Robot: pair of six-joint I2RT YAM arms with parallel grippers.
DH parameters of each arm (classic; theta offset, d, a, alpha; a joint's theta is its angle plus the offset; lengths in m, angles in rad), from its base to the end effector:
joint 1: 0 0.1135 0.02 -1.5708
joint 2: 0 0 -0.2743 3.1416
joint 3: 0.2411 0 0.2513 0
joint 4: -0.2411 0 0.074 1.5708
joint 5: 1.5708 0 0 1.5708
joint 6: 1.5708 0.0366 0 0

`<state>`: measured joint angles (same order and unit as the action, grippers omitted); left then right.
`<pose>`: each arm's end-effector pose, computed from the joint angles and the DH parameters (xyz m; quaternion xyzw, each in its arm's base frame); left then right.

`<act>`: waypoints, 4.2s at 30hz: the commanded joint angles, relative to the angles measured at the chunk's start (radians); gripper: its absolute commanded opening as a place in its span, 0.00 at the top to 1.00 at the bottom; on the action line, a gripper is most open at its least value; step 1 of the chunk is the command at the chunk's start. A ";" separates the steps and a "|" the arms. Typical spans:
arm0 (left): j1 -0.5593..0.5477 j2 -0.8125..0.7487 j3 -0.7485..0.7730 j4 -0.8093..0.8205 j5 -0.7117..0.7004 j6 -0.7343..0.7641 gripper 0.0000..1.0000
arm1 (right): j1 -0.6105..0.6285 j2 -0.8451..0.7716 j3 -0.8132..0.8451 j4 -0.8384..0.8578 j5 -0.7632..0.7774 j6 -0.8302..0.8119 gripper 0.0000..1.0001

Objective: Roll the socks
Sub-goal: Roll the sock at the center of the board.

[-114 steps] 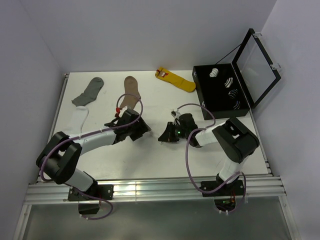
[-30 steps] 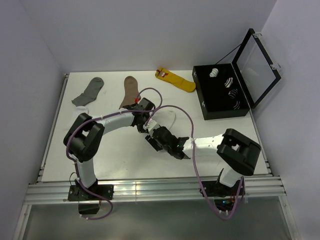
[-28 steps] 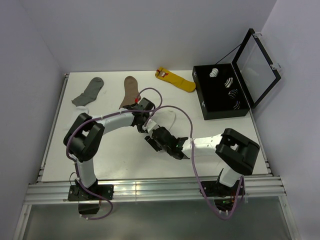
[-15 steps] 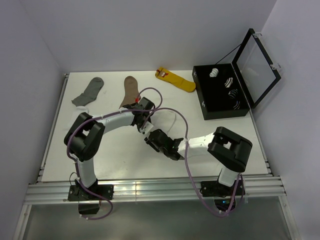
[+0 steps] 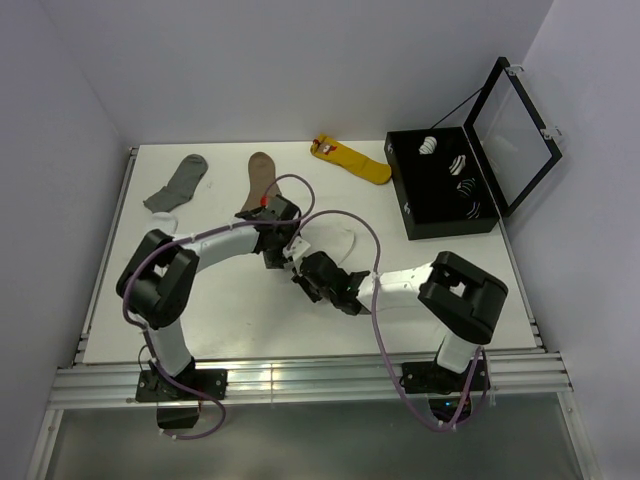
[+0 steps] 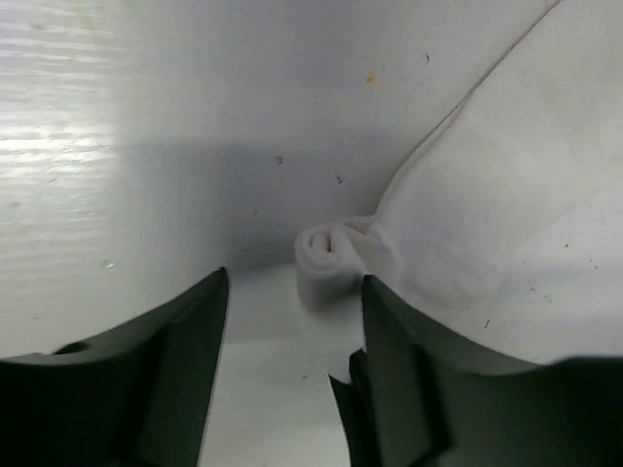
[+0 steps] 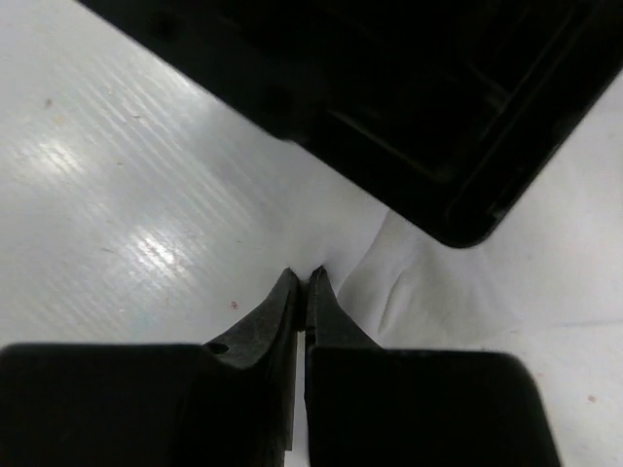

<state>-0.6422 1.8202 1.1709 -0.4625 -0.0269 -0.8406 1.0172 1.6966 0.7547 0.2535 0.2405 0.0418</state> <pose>0.2948 -0.2192 0.1804 -0.0995 0.9686 -0.1440 0.1766 0.1815 0.2771 0.1540 -0.3754 0.8171 0.1205 0.4207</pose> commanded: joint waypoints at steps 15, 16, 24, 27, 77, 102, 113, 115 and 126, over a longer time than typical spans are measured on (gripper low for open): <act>0.047 -0.348 -0.355 0.291 -0.039 -0.201 0.27 | -0.356 -0.006 -0.063 0.154 -0.805 0.398 1.00; 0.047 -0.351 -0.367 0.314 -0.035 -0.206 0.27 | -0.368 0.004 -0.064 0.165 -0.835 0.414 1.00; 0.033 -0.332 -0.436 0.453 0.008 -0.250 0.27 | -0.443 0.098 -0.051 0.213 -0.986 0.471 1.00; 0.026 -0.299 -0.427 0.494 0.018 -0.264 0.27 | -0.450 0.123 -0.043 0.213 -1.003 0.471 1.00; -0.016 0.007 -0.053 0.039 -0.015 -0.029 1.00 | -0.115 -0.216 -0.026 -0.071 -0.138 -0.011 0.36; -0.002 0.057 0.001 -0.001 0.054 0.037 1.00 | 0.142 0.051 0.069 0.003 0.260 -0.191 0.43; -0.002 0.034 -0.016 0.014 0.053 0.037 1.00 | 0.139 0.064 0.060 0.013 0.249 -0.148 0.94; -0.001 0.007 -0.034 0.031 0.045 0.015 0.97 | 0.126 0.045 0.046 0.007 0.211 -0.105 1.00; 0.053 -0.185 -0.206 0.169 -0.018 -0.152 0.40 | -0.107 -0.116 -0.078 0.050 -0.214 0.128 1.00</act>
<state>-0.6044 1.7142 1.0046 -0.3473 -0.0036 -0.9222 0.9771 1.6363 0.7013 0.2584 0.1959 0.0696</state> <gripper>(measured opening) 0.566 0.023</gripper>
